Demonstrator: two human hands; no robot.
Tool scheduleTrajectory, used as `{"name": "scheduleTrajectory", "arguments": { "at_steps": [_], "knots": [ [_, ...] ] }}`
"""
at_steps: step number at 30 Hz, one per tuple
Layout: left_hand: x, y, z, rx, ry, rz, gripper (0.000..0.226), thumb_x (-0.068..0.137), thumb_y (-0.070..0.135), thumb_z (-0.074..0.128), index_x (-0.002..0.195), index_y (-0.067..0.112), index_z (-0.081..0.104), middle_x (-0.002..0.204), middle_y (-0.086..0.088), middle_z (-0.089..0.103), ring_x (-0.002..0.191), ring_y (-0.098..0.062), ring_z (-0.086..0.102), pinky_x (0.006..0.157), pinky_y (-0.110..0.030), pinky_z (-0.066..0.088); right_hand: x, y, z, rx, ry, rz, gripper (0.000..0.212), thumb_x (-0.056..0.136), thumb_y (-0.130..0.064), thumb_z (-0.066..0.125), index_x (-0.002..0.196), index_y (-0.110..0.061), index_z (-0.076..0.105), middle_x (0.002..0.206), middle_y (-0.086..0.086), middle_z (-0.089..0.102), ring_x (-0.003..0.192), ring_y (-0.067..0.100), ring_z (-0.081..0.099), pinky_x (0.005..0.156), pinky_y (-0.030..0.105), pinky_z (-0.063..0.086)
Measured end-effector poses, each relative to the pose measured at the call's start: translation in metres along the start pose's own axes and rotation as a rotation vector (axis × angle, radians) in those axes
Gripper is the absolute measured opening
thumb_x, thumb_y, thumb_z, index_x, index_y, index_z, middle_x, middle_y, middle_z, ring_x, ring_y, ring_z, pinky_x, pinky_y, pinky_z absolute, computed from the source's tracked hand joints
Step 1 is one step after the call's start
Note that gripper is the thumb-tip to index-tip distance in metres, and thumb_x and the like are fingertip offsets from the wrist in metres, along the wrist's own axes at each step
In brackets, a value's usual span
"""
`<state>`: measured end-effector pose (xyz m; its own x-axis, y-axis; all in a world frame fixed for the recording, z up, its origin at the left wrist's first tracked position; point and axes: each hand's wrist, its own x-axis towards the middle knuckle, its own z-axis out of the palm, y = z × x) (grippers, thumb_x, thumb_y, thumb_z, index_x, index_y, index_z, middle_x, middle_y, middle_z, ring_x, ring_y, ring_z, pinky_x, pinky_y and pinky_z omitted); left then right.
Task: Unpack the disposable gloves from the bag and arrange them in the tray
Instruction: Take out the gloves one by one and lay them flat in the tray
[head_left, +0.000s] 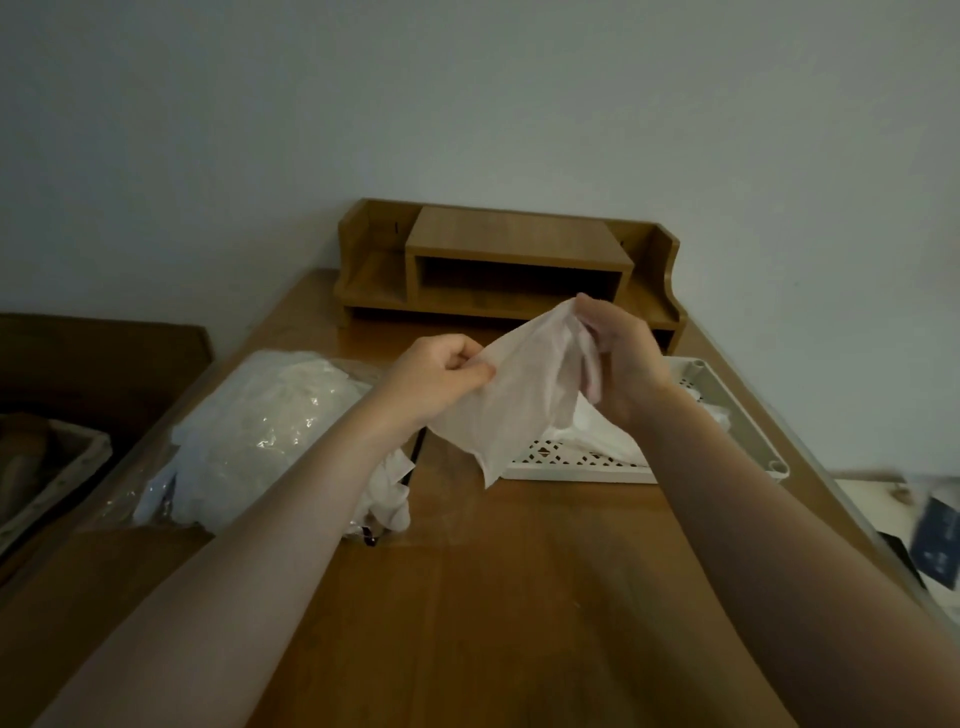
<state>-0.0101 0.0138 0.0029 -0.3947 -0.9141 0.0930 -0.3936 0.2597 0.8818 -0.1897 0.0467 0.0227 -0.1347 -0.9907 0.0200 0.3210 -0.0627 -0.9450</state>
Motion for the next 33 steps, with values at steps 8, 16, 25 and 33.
{"name": "scheduleTrajectory", "arguments": {
  "at_steps": [8, 16, 25, 33],
  "knots": [
    [0.006, 0.016, -0.005, -0.822, -0.21, -0.23, 0.04, 0.073, 0.02, 0.067, 0.112, 0.012, 0.061, 0.101, -0.008, 0.067, 0.098, -0.024, 0.063, 0.082, -0.039, 0.053, -0.007, -0.013, -0.059, 0.427, -0.306, 0.024, 0.008, 0.071, -0.01, 0.066, 0.075, -0.006, 0.062, 0.072, 0.008, 0.065, 0.065, 0.022, 0.064, 0.061, 0.03, 0.055],
    [0.015, 0.045, 0.016, -0.982, -0.226, -0.194, 0.021, 0.09, 0.031, 0.056, 0.093, 0.012, 0.065, 0.076, -0.003, 0.067, 0.071, -0.015, 0.066, 0.067, -0.028, 0.055, -0.009, -0.009, -0.087, -0.384, -0.38, 0.241, 0.084, 0.071, -0.077, 0.04, 0.123, -0.014, 0.062, 0.103, 0.007, 0.065, 0.096, 0.023, 0.059, 0.086, 0.033, 0.048],
    [0.028, 0.061, 0.037, -0.843, -0.368, -0.251, 0.042, 0.091, 0.036, 0.053, 0.117, 0.003, 0.06, 0.094, -0.01, 0.065, 0.088, -0.023, 0.063, 0.091, -0.039, 0.049, 0.005, -0.01, -0.08, -0.336, -0.641, 0.138, 0.064, 0.072, -0.047, 0.076, 0.119, -0.01, 0.054, 0.108, 0.001, 0.063, 0.104, 0.018, 0.06, 0.094, 0.033, 0.046],
    [0.05, 0.034, 0.069, -0.658, -0.31, -0.294, 0.032, 0.098, 0.035, 0.046, 0.117, 0.016, 0.062, 0.111, -0.008, 0.068, 0.101, -0.025, 0.066, 0.084, -0.036, 0.054, 0.008, -0.031, -0.14, -0.187, -0.48, 0.265, 0.025, 0.072, -0.023, 0.079, 0.089, -0.008, 0.068, 0.081, 0.009, 0.068, 0.067, 0.021, 0.069, 0.058, 0.029, 0.058]
  ]
}}
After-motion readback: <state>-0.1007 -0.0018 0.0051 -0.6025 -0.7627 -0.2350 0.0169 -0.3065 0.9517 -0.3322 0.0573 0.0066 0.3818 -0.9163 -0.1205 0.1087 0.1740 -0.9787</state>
